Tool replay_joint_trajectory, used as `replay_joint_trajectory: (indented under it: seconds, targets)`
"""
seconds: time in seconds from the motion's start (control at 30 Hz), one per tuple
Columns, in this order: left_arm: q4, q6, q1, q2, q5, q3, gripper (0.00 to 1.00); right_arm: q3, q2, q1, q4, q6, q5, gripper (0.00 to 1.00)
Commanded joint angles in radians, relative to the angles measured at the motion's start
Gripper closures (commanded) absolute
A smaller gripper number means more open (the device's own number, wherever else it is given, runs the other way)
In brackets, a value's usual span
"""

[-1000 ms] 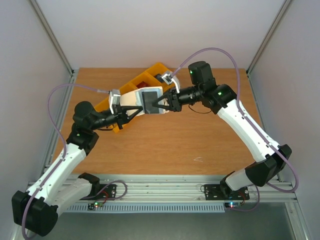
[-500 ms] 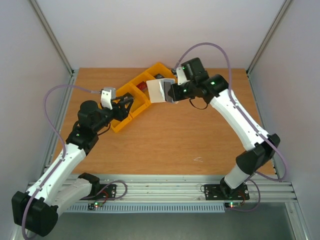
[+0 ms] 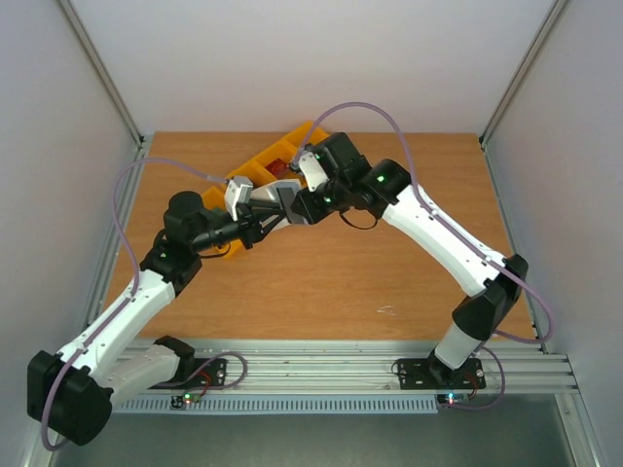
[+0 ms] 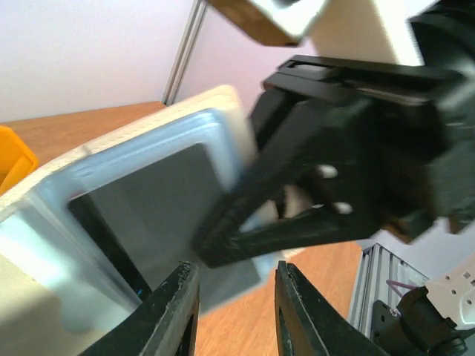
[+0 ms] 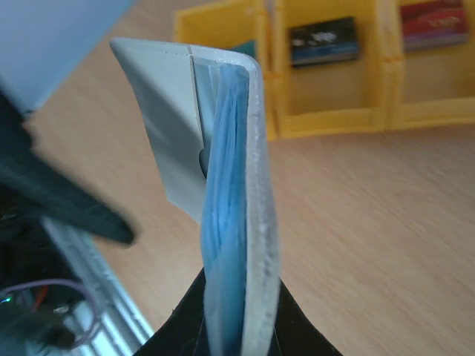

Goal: Take the credit cards out of the card holder

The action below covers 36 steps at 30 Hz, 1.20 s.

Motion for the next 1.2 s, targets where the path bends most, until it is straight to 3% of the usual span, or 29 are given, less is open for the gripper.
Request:
replay_joint_trajectory:
  seconds: [0.0,0.27,0.5,0.77,0.87,0.93,1.17]
  targets:
    - [0.023,-0.044,0.017,0.001,-0.034,0.033,0.69,-0.088,-0.125,-0.02,0.193,-0.053,-0.277,0.99]
    - [0.075,-0.122,0.059,-0.007,0.012,0.02,0.69,-0.225,-0.223,-0.089,0.367,-0.051,-0.637,0.99]
    - [0.2,-0.146,0.059,-0.005,0.145,0.018,0.67,-0.239,-0.23,-0.09,0.398,-0.084,-0.75,0.99]
    - [0.282,-0.143,0.019,0.006,0.263,0.051,0.8,-0.206,-0.159,-0.075,0.42,-0.063,-0.671,0.99]
    - [0.292,-0.139,0.018,0.0,0.271,0.05,0.99,-0.203,-0.15,-0.077,0.419,-0.064,-0.654,0.99]
    - [0.293,-0.141,0.019,-0.011,0.27,0.041,1.0,-0.212,-0.157,-0.086,0.424,-0.065,-0.67,0.95]
    - [0.285,-0.175,0.059,-0.044,0.239,0.015,1.0,-0.263,-0.217,-0.167,0.406,-0.074,-0.754,0.66]
